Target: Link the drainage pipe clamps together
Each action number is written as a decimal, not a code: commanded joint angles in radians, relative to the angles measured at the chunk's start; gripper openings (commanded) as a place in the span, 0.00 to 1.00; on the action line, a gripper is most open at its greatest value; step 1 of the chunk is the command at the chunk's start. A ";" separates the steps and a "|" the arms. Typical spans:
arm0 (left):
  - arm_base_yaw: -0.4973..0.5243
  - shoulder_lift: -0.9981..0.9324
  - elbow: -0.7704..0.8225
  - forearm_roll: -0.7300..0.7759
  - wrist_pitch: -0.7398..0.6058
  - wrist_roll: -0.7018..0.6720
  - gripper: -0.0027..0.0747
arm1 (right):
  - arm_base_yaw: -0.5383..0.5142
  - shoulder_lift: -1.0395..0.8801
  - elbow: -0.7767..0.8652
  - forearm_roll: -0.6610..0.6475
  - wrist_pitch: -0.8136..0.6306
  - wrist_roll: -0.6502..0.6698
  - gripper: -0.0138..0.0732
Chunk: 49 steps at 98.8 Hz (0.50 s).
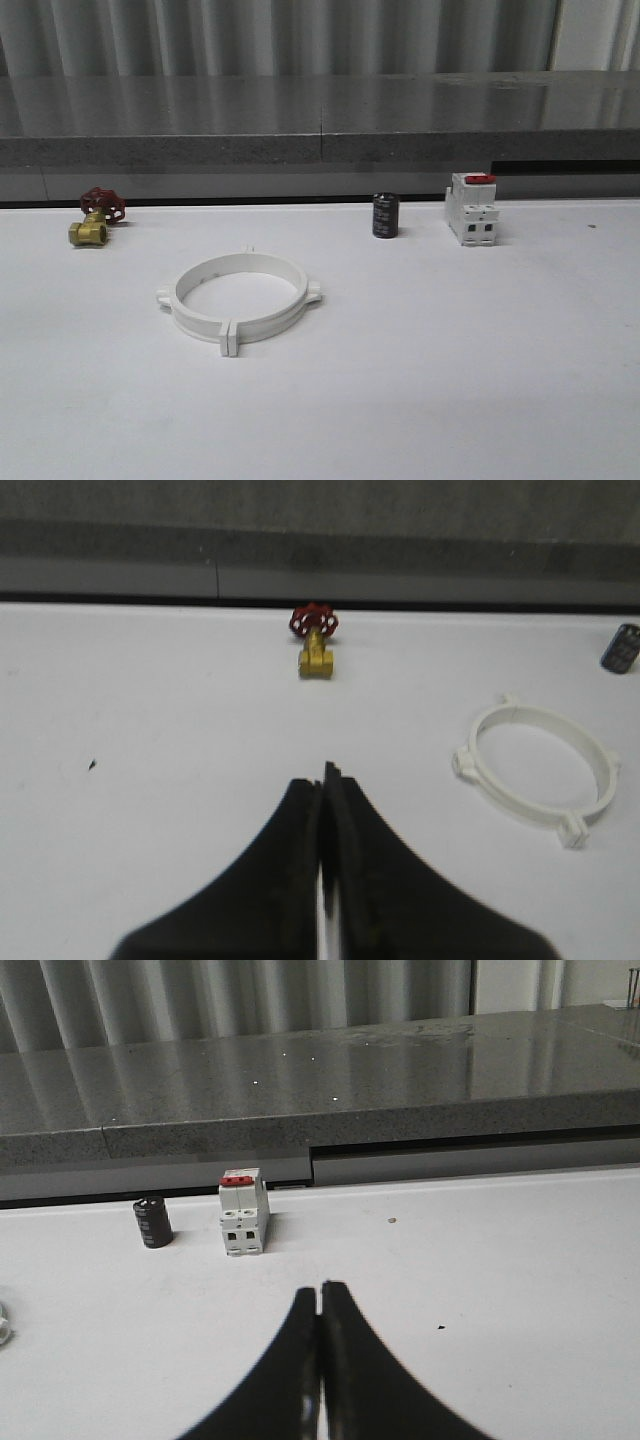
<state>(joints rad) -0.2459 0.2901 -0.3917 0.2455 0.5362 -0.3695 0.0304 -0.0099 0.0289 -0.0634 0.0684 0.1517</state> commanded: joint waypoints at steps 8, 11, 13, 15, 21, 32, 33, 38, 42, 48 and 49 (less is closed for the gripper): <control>0.014 -0.050 0.060 -0.034 -0.248 -0.007 0.01 | -0.006 -0.019 -0.020 0.003 -0.085 -0.005 0.08; 0.024 -0.066 0.083 -0.049 -0.266 -0.006 0.01 | -0.006 -0.019 -0.020 0.003 -0.085 -0.005 0.08; 0.034 -0.078 0.098 -0.065 -0.273 0.003 0.01 | -0.006 -0.019 -0.020 0.003 -0.085 -0.005 0.08; 0.044 -0.090 0.107 -0.084 -0.279 0.023 0.01 | -0.006 -0.019 -0.020 0.003 -0.085 -0.005 0.08; 0.071 -0.124 0.150 -0.138 -0.306 0.108 0.01 | -0.006 -0.019 -0.020 0.003 -0.085 -0.005 0.08; 0.121 -0.182 0.225 -0.245 -0.363 0.218 0.01 | -0.006 -0.019 -0.020 0.003 -0.085 -0.005 0.08; 0.124 -0.190 0.230 -0.259 -0.366 0.232 0.01 | -0.006 -0.019 -0.020 0.003 -0.085 -0.005 0.08; 0.141 -0.215 0.263 -0.306 -0.390 0.266 0.01 | -0.006 -0.019 -0.020 0.003 -0.085 -0.005 0.08; 0.146 -0.235 0.293 -0.315 -0.417 0.271 0.01 | -0.006 -0.019 -0.020 0.003 -0.085 -0.005 0.08; 0.146 -0.257 0.340 -0.296 -0.462 0.271 0.01 | -0.006 -0.019 -0.020 0.003 -0.085 -0.005 0.08; 0.146 -0.262 0.345 -0.292 -0.468 0.271 0.01 | -0.006 -0.019 -0.020 0.003 -0.085 -0.005 0.08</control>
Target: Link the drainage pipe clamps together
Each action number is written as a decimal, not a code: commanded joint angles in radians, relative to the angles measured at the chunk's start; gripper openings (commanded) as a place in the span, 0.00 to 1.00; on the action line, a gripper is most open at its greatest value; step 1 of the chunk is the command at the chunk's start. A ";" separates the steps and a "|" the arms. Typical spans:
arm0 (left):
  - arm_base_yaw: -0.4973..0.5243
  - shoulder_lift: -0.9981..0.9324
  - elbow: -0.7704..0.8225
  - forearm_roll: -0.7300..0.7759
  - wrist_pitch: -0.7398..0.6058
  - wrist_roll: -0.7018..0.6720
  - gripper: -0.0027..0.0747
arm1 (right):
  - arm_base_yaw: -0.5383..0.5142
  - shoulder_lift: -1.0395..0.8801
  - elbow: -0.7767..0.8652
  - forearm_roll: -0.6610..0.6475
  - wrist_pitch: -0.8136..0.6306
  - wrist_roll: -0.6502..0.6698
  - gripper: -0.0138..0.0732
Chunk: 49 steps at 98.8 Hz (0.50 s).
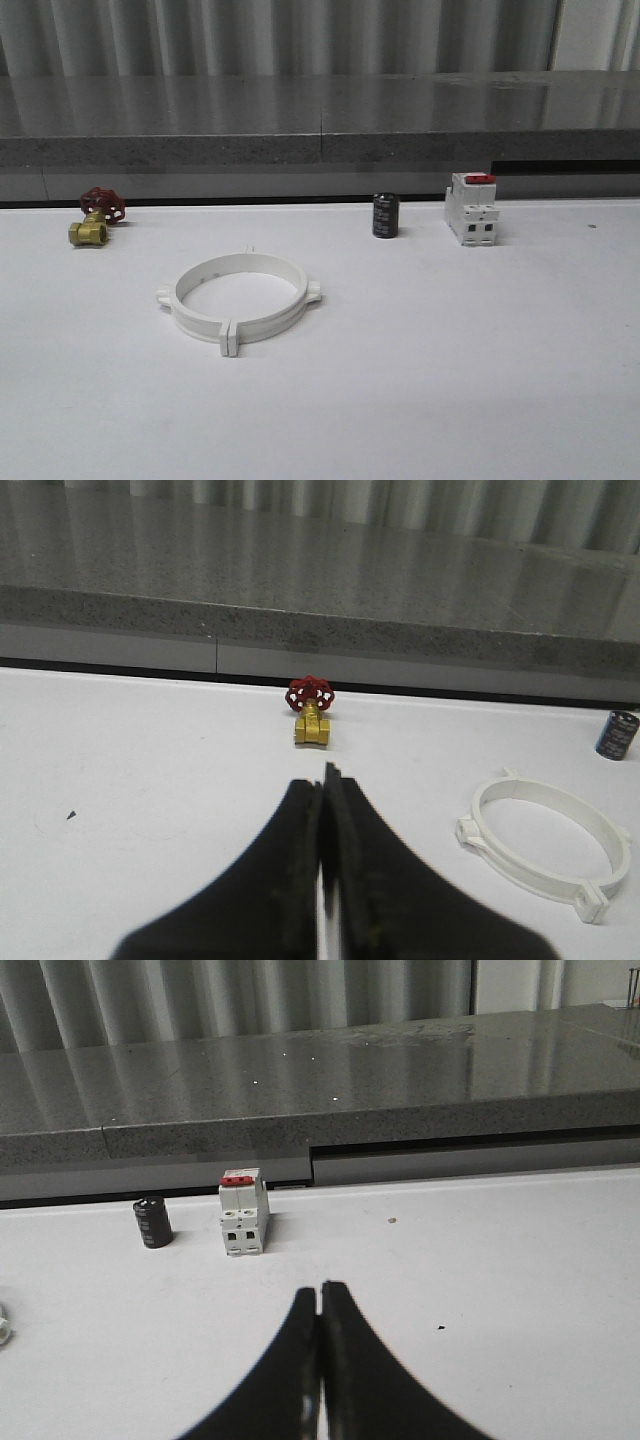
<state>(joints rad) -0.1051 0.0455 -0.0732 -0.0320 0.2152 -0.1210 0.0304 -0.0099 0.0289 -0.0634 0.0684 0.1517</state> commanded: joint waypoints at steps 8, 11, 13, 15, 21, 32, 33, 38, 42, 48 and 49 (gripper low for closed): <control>0.005 -0.046 0.076 0.008 -0.200 0.023 0.01 | -0.006 -0.019 -0.020 0.003 -0.085 -0.005 0.08; 0.005 -0.057 0.095 0.009 -0.215 0.023 0.01 | -0.006 -0.019 -0.020 0.003 -0.085 -0.005 0.08; 0.005 -0.065 0.105 0.009 -0.231 0.023 0.01 | -0.006 -0.019 -0.020 0.003 -0.085 -0.005 0.08; 0.005 -0.073 0.112 0.011 -0.238 0.023 0.01 | -0.006 -0.019 -0.020 0.003 -0.085 -0.005 0.08; 0.005 -0.083 0.116 0.011 -0.231 0.023 0.01 | -0.006 -0.019 -0.020 0.003 -0.085 -0.005 0.08; 0.005 -0.083 0.116 0.042 -0.254 0.023 0.01 | -0.006 -0.019 -0.020 0.003 -0.084 -0.005 0.08; 0.005 -0.083 0.116 0.044 -0.255 0.023 0.01 | -0.006 -0.019 -0.020 0.003 -0.084 -0.005 0.08; 0.005 -0.083 0.116 0.053 -0.259 0.023 0.01 | -0.006 -0.019 -0.020 0.003 -0.084 -0.005 0.08; 0.005 -0.083 0.116 0.063 -0.260 0.023 0.01 | -0.006 -0.019 -0.020 0.003 -0.084 -0.005 0.08; 0.005 -0.083 0.116 0.076 -0.260 0.023 0.01 | -0.006 -0.019 -0.020 0.003 -0.084 -0.005 0.08; 0.005 -0.083 0.116 0.076 -0.260 0.023 0.01 | -0.006 -0.019 -0.020 0.003 -0.084 -0.005 0.08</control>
